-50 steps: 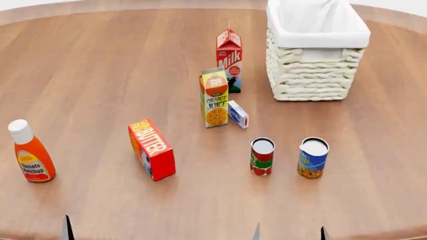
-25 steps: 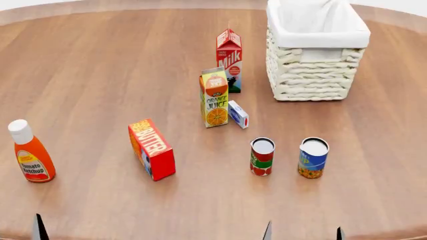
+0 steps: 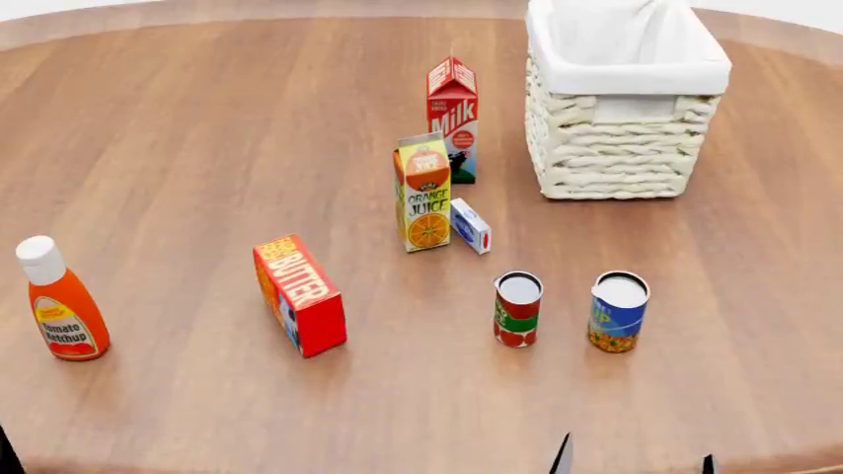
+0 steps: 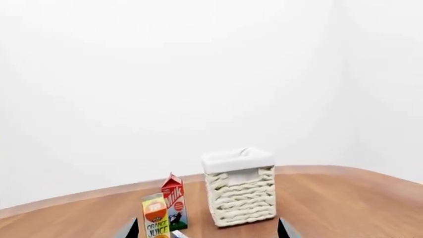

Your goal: Pick up the alphabet soup, and put it in the basket.

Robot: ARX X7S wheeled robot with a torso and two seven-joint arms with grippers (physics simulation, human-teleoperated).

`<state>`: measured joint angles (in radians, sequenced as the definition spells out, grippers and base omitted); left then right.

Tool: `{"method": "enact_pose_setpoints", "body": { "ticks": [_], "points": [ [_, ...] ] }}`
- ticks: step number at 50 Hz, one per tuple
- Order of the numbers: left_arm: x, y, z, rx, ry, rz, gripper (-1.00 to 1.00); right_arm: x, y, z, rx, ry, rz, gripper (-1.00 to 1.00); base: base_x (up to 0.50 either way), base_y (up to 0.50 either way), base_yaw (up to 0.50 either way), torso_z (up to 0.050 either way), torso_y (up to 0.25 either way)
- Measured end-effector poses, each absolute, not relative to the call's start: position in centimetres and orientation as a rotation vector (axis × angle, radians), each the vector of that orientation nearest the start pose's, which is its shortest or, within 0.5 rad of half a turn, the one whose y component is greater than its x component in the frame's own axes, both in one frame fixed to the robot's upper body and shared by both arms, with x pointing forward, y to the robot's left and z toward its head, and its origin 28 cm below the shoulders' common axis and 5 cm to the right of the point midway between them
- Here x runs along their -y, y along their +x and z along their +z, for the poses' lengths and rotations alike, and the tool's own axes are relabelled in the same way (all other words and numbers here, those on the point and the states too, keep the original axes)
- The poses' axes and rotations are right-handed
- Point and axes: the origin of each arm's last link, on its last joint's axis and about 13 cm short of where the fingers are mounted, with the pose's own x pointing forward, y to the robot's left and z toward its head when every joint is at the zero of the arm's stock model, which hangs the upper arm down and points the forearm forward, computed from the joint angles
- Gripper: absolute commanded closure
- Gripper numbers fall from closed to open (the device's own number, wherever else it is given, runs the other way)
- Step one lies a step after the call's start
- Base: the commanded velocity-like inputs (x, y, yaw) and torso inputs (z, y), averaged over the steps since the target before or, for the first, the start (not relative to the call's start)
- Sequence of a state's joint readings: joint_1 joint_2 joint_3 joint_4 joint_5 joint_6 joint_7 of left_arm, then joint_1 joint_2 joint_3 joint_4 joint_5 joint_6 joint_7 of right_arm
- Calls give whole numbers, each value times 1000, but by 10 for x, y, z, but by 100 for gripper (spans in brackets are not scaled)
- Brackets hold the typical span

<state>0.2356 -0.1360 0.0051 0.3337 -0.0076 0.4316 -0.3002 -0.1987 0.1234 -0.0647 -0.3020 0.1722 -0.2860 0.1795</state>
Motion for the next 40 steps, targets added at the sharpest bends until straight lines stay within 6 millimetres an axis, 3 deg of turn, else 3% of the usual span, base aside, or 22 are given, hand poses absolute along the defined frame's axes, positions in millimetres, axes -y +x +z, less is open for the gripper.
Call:
{"method": "enact_pose_setpoints", "body": {
  "ticks": [30, 40],
  "points": [
    [-235, 159, 74, 561, 16, 261, -100, 104, 169, 57, 374, 125, -109, -100, 0, 0, 0, 0, 0],
    [-233, 159, 75, 566, 15, 258, -100, 111, 170, 64, 383, 118, -118, -100, 0, 0, 0, 0, 0]
  ]
}}
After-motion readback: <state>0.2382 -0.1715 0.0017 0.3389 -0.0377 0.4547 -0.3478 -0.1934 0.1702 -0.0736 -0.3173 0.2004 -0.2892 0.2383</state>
